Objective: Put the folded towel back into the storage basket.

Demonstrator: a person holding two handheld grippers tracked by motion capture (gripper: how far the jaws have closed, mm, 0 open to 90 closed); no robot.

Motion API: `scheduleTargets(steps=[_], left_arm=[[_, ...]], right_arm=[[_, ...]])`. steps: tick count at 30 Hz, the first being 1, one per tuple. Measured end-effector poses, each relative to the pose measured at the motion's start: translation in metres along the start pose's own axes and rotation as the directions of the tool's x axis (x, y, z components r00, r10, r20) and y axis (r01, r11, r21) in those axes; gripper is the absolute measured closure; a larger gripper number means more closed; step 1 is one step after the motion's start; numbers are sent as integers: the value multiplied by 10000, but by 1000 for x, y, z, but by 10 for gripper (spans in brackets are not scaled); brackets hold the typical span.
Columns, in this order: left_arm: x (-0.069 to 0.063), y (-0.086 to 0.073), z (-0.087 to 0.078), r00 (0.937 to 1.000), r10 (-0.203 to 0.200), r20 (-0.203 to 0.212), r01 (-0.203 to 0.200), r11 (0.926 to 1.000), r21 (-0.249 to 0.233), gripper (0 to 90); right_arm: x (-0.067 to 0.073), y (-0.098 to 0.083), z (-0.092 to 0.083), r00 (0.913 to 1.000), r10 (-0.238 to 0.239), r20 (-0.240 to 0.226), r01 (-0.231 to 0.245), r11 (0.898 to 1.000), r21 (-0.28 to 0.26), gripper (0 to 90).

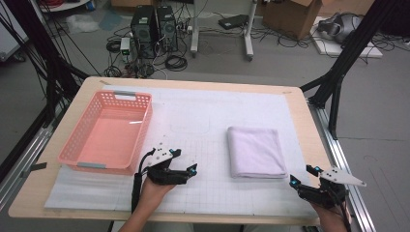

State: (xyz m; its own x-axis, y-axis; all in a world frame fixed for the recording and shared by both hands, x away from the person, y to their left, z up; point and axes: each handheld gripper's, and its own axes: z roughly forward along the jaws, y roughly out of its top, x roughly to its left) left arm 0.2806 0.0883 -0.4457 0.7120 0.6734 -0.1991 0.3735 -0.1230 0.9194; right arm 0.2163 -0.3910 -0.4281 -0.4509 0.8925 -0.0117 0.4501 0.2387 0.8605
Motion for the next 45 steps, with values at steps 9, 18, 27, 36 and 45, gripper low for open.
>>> scheduleTargets(steps=[9,18,27,36,45], left_arm=[[-1,13,21,9998,-63,163,57,9992,390,183],[-16,44,54,9963,-70,860,10,9976,694,209],[-38,57,100,9906,-359,1320,187,9915,1288,209],[-50,53,141,9877,-1170,1038,929,9728,2124,208],[-53,43,155,9799,-1851,740,1545,9399,3046,215]], right_arm=[[-2,-2,1,9999,55,-132,-54,10000,58,260],[-2,-2,1,9996,166,-249,-166,9999,-12,260],[-1,-1,2,9993,167,-348,-167,9999,17,260],[1,0,3,9988,124,-473,-125,9999,-18,260],[-1,-1,2,9988,176,-458,-176,9998,-8,260]])
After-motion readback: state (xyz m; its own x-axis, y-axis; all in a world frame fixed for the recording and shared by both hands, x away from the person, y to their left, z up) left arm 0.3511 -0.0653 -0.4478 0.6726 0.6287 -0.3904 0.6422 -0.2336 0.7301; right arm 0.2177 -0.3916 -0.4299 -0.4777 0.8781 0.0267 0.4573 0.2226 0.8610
